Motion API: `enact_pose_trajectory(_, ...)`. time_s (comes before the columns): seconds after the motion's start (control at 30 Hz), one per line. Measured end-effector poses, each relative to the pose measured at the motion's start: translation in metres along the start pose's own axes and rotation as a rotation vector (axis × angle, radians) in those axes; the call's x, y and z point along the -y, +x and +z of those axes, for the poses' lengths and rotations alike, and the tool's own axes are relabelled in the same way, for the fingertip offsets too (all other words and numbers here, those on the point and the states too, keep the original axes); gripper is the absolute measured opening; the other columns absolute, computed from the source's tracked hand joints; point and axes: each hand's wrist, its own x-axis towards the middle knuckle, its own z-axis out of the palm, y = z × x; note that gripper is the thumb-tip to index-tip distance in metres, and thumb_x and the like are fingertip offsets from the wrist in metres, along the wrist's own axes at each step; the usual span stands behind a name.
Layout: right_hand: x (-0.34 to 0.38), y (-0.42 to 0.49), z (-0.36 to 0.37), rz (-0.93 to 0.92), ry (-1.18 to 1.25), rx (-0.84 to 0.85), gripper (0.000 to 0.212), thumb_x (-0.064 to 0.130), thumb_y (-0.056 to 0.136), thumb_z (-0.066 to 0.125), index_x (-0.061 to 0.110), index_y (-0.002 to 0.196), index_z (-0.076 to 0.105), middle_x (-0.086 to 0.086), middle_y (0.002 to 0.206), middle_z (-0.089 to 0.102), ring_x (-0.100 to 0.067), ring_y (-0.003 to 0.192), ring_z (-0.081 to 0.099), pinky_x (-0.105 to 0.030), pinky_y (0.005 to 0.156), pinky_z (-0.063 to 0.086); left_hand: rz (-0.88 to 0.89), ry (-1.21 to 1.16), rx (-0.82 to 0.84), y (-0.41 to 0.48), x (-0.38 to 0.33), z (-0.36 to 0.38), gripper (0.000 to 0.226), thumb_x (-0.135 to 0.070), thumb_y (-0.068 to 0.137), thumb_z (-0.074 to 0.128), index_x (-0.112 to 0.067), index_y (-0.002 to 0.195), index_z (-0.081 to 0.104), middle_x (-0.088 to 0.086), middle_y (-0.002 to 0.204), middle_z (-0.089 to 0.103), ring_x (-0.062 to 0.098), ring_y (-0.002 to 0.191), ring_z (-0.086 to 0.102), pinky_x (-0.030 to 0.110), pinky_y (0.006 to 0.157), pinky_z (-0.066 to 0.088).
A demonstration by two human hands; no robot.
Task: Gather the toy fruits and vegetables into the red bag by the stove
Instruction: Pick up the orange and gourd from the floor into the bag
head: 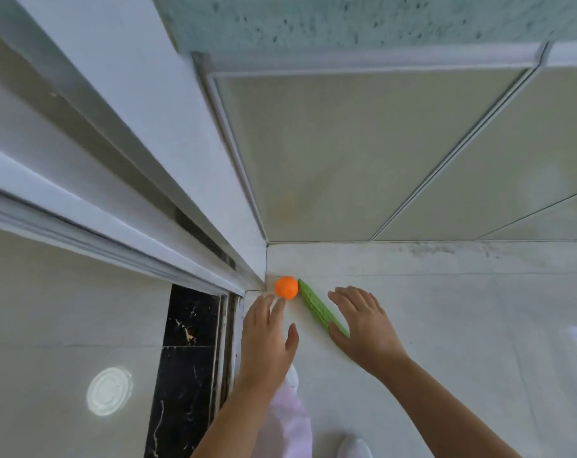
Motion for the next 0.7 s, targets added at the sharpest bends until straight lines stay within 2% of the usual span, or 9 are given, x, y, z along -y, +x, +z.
enact_pose_trajectory(0.13,-0.048,0.032,0.049,-0.014,-0.058,0.058,0.044,0.028,0.064,0.062,0.009,0.104,0.064,-0.009,0.100,0.067,-0.032,0.095,0.064,-0.048,0.081,0.051,0.090,-0.015,-0.005,0.024,0.026,0.058,0.062,-0.007,0.061,0.081,-0.009,0.111,0.046,0.019,0.108,0.060,0.039,0.101,0.058,0.044,0.083,0.050)
enact_pose_trajectory(0.3,-0.109,0.063,0.119,-0.005,-0.045,0.080,0.047,0.040,0.072,0.044,0.010,0.102,0.065,-0.007,0.096,0.068,-0.028,0.091,0.065,-0.042,0.076,0.053,0.158,0.001,0.028,0.052,0.065,0.147,0.061,-0.008,0.063,0.078,-0.011,0.114,0.046,0.016,0.113,0.057,0.037,0.106,0.054,0.044,0.088,0.048)
enact_pose_trajectory(0.47,-0.155,0.074,0.183,-0.029,-0.009,0.108,0.046,0.039,0.071,0.056,0.012,0.108,0.062,-0.004,0.101,0.066,-0.026,0.094,0.063,-0.039,0.079,0.052,0.225,-0.029,0.001,0.068,0.099,0.214,0.061,-0.007,0.061,0.078,-0.011,0.113,0.046,0.012,0.111,0.056,0.026,0.105,0.046,0.039,0.085,0.048)
enact_pose_trajectory(0.53,-0.169,0.078,0.208,-0.038,-0.011,0.133,0.048,0.042,0.073,0.052,0.014,0.111,0.060,-0.004,0.104,0.066,-0.026,0.097,0.063,-0.039,0.080,0.052,0.231,-0.008,-0.022,0.073,0.113,0.237,0.060,-0.010,0.064,0.077,-0.013,0.114,0.045,0.012,0.113,0.056,0.026,0.105,0.046,0.040,0.083,0.049)
enact_pose_trajectory(0.63,-0.187,0.079,0.244,-0.055,-0.014,0.178,0.051,0.039,0.075,0.056,0.014,0.120,0.056,-0.006,0.114,0.062,-0.029,0.107,0.058,-0.040,0.088,0.047,0.241,0.050,-0.028,0.078,0.131,0.266,0.042,-0.025,0.078,0.057,-0.014,0.116,0.044,0.014,0.115,0.057,0.032,0.106,0.052,0.042,0.085,0.050)
enact_pose_trajectory(0.7,-0.197,0.078,0.265,-0.052,0.001,0.204,0.054,0.036,0.083,0.057,0.015,0.131,0.046,-0.007,0.130,0.052,-0.028,0.122,0.045,-0.038,0.101,0.035,0.222,0.097,-0.022,0.081,0.143,0.281,0.041,-0.032,0.079,0.046,-0.013,0.116,0.044,0.015,0.116,0.058,0.036,0.106,0.055,0.046,0.085,0.050)
